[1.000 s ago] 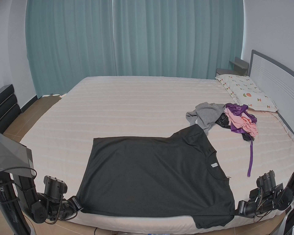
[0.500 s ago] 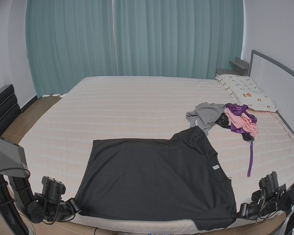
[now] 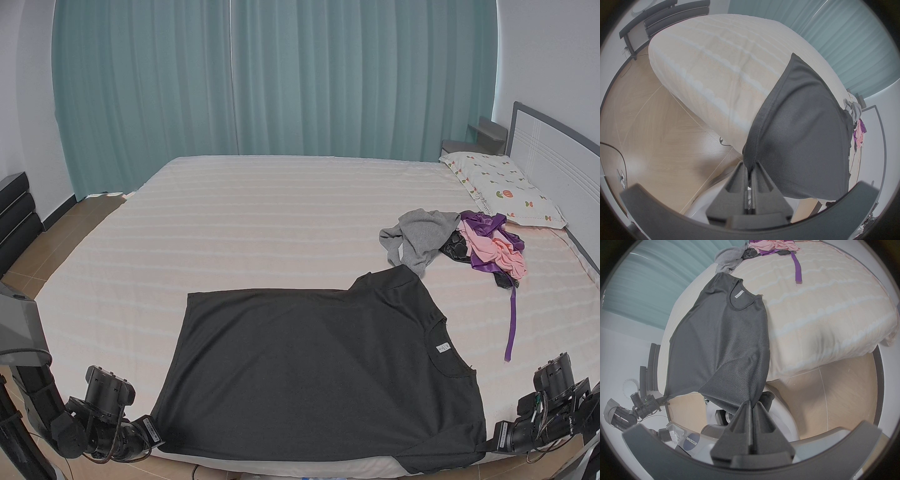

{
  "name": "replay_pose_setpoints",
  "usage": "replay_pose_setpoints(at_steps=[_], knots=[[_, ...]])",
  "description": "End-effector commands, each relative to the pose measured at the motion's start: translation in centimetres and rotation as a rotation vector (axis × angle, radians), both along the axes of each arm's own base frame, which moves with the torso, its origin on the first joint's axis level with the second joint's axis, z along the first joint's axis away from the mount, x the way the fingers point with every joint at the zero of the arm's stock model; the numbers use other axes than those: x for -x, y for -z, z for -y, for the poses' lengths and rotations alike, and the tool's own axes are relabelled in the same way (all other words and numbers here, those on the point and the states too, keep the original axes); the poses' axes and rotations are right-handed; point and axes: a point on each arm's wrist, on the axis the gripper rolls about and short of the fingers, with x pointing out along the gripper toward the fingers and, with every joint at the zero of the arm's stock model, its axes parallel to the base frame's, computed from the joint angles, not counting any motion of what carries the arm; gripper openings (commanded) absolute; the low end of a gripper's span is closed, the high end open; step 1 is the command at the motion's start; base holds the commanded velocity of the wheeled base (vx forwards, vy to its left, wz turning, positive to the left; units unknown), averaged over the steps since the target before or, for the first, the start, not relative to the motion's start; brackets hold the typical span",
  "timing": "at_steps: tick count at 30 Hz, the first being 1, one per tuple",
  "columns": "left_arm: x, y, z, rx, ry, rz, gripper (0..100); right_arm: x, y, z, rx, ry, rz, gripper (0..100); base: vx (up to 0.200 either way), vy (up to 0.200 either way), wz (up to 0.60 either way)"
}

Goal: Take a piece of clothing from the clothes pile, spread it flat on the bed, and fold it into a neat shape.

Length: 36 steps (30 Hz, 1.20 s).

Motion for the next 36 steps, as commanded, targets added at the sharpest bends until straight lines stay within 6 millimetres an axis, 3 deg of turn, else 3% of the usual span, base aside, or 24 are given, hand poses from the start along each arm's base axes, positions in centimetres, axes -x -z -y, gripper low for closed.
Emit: replay_pose_setpoints(at_steps=[1,12,27,36], knots=[[0.7,-0.5,0.0,0.002,0.013,0.005,0,0.8,-0.2,0.1,-0.003,-0.004,0.003,0,0.000,0.000,0.00],[1.8,-1.4,-0.2,0.004,0.018,-0.011,0,1.3,-0.6,0.0,-0.004,-0.023,0.017,0,0.000,0.000,0.00],[3.0,-2.1,0.1,-0.008,0.059,-0.037,0,3.8,-1.7,0.3,-0.005,-0.060,0.024,0,0.000,0.000,0.00],[4.3,-2.4,0.5,-0.023,0.123,-0.081,0,3.8,-1.8,0.3,-0.004,-0.062,0.029,0,0.000,0.000,0.00]])
